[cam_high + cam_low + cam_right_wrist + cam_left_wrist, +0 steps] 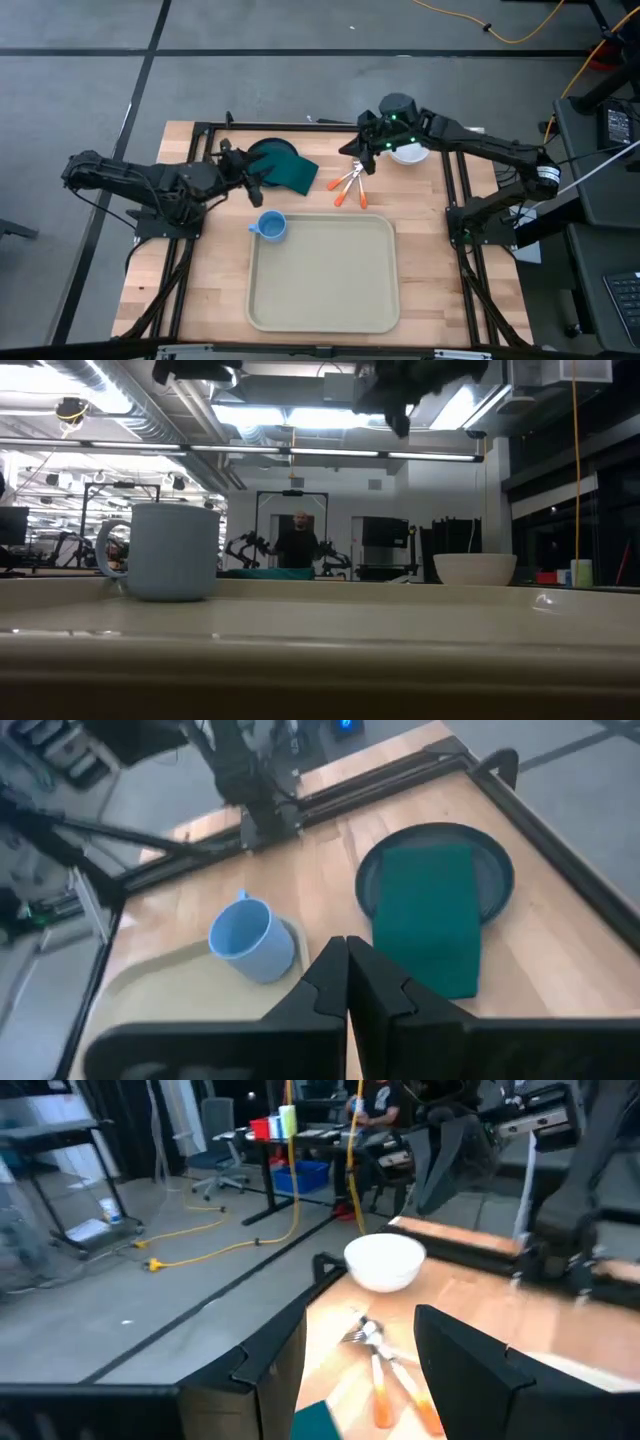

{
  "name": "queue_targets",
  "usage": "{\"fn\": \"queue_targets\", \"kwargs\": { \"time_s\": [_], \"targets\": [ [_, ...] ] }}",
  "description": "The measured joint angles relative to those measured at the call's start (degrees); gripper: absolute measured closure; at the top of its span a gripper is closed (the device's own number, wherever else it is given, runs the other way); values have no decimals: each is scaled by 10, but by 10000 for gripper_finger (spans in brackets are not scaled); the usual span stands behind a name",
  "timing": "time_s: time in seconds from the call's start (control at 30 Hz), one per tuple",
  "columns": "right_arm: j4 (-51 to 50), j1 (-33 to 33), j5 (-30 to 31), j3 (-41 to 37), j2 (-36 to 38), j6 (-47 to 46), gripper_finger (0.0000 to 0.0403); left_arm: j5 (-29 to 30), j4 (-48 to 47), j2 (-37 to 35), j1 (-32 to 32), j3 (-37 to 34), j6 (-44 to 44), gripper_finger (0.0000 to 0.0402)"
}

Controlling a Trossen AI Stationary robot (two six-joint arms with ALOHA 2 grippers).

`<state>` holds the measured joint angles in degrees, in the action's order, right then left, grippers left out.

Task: Set up tray
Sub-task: Put the dark green napkin on the right of the light brown serving tray

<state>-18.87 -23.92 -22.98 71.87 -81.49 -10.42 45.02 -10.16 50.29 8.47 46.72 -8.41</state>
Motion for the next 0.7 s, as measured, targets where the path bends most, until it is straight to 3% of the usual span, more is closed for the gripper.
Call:
{"fn": "queue_targets", "kwargs": {
  "time_s": [0.27,0.57,0.7],
  "targets": [
    [102,-12,42,-73,0,-50,398,76,43,-3,0,0,40,219],
    [187,-31,60,-117,0,-157,398,86,57,-11,0,0,73,219],
    [185,-39,73,-122,-9,-248,398,86,57,-10,0,0,72,219]
  ]
}}
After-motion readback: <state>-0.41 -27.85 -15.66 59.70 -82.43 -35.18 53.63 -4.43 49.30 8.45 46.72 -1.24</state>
